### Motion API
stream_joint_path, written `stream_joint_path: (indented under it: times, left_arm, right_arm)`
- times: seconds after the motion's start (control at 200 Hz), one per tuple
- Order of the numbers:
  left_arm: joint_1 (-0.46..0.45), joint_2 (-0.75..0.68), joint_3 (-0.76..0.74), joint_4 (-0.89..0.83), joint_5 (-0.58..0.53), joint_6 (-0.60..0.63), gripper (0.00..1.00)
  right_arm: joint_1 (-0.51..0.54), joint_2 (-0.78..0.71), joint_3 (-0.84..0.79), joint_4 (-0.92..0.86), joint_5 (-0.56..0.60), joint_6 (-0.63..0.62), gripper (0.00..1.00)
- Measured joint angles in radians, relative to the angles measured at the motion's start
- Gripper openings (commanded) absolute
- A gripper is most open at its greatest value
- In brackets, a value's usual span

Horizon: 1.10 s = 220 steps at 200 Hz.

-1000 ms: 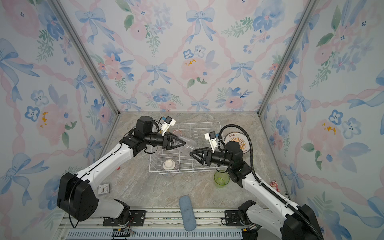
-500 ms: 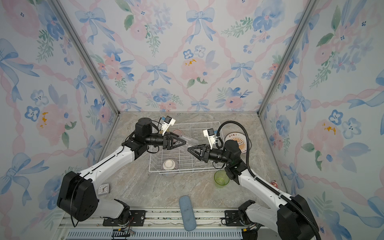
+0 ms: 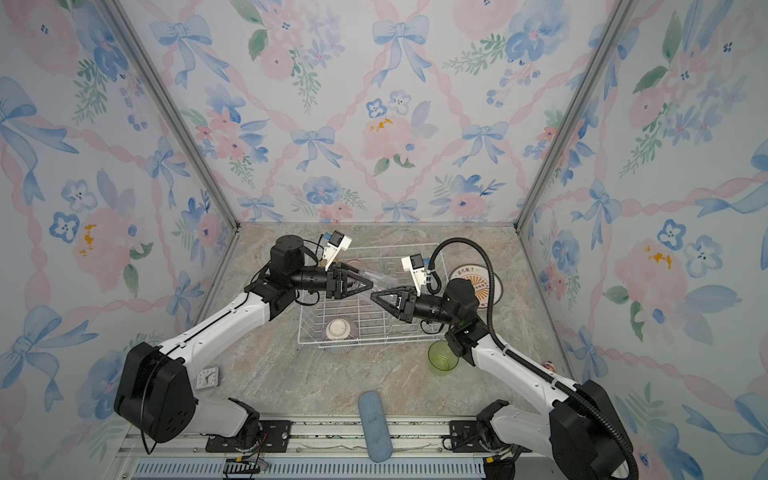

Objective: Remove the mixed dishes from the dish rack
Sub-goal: 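Close the right gripper on the clear glass held by the left gripper, then open and withdraw the left gripper while the right gripper lowers the clear glass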

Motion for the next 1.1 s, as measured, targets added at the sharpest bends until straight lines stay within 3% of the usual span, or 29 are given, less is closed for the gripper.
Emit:
stream_joint_path:
  times: [0.285,0.485,0.7,0.945,1.1]
  left_arm:
    - [0.005,0.000,-0.005,0.016,0.045,-0.018,0.55]
    - [0.005,-0.001,-0.012,0.023,0.041,-0.020,0.72]
    - [0.007,-0.002,-0.026,0.011,0.002,-0.021,0.77]
    - [0.019,-0.043,0.014,-0.205,-0.134,0.104,0.76]
    - [0.019,-0.092,0.018,-0.328,-0.270,0.167,0.76]
  right_arm:
    - [0.004,0.000,0.010,0.021,-0.038,0.000,0.04]
    - [0.005,0.000,0.019,-0.001,-0.034,-0.013,0.02]
    - [0.006,-0.015,0.047,-0.124,-0.013,-0.068,0.01]
    - [0.008,-0.102,0.152,-0.562,0.084,-0.268,0.00]
    - [0.031,-0.163,0.252,-0.914,0.213,-0.415,0.00]
